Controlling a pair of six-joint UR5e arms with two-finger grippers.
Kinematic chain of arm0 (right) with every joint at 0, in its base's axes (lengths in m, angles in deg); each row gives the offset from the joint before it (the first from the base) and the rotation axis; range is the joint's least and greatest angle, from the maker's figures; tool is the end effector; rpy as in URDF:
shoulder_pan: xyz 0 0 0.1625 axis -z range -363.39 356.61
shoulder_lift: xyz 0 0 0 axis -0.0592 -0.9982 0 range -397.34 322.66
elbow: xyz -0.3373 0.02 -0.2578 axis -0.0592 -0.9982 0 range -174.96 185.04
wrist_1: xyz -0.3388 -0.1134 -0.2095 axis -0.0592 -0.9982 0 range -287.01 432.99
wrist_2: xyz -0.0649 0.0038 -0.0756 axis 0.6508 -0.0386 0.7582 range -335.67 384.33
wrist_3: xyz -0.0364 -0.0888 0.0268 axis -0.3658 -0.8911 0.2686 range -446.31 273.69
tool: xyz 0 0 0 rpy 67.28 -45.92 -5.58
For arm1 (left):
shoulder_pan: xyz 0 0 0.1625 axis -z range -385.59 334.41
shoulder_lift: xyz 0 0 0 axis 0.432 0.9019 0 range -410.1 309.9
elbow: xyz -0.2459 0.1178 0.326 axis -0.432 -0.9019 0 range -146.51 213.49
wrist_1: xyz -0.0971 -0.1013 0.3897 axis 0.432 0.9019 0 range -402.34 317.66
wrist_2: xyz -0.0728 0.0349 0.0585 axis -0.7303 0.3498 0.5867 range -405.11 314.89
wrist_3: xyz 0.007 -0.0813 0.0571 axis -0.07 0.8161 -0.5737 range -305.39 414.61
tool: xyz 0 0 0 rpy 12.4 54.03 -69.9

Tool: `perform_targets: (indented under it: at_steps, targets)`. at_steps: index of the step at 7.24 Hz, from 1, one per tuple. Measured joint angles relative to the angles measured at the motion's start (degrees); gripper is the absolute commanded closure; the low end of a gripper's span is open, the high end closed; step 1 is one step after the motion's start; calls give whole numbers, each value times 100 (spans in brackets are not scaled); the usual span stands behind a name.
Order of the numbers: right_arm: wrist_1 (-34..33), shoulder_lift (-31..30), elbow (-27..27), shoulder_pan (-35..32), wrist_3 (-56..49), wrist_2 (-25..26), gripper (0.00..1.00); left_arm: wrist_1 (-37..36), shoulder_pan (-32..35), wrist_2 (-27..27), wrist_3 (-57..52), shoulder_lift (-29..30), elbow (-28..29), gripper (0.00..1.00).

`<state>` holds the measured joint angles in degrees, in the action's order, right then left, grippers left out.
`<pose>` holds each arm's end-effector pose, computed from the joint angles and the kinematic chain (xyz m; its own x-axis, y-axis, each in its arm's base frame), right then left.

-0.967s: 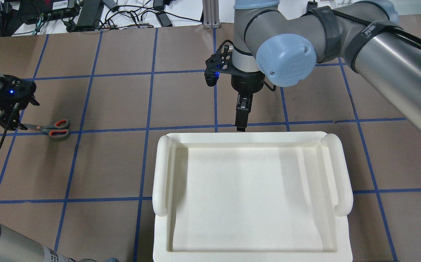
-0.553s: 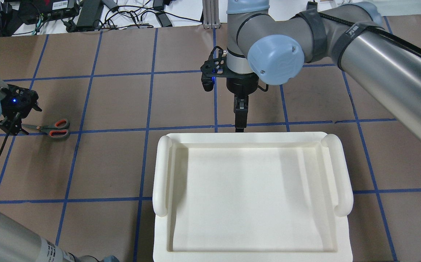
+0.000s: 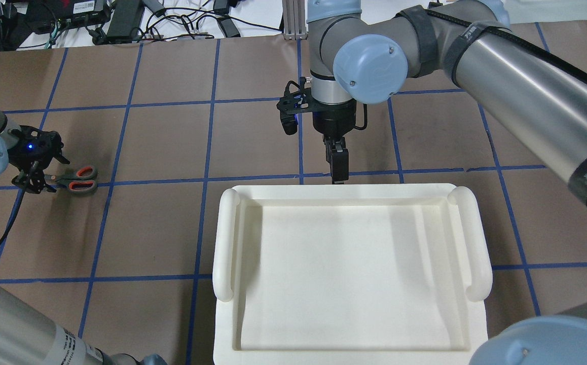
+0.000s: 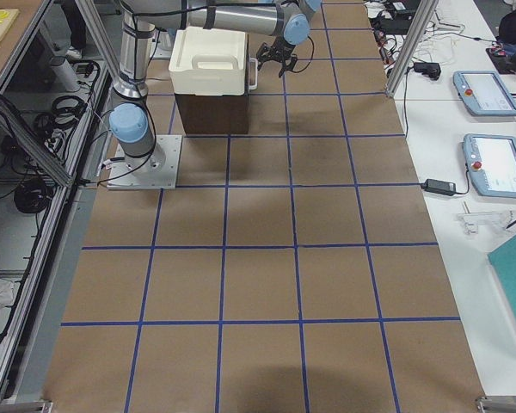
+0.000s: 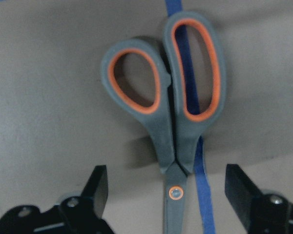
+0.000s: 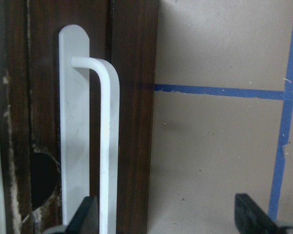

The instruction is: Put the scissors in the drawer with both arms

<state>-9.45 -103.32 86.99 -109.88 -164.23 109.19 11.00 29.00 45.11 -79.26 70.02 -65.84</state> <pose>0.3072 -0.5367 0.3121 0.0525 -0.9117 -0.4075 -0.9983 -0.0590 0.0033 0.2455 -0.5748 0.1767 0.1477 0.9883 0.0377 0.9887 -0.1466 -0.0309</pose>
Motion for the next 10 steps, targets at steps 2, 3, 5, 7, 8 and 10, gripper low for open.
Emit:
perform_targets:
  at_steps: [2, 3, 5, 7, 8, 10]
  targets:
    - [-19, -11, 232, -59, 145, 28, 13, 39, -153, -9, -24, 41, -11, 32]
    - [-40, -20, 304, -86, 220, 45, 20, 43, -175, -11, -28, 50, -14, 32]
    - [-52, -27, 362, -105, 270, 68, 34, 43, -174, -10, 14, 53, -5, 32]
    - [-93, -24, 372, -109, 271, 76, 34, 39, -123, -39, 69, 59, 5, 30]
    - [-143, -16, 368, -109, 257, 85, 34, 42, -105, -92, 122, 67, 2, 30]
    - [-231, 7, 318, -109, 178, 156, 35, 53, -92, -128, 210, 71, -40, 30]
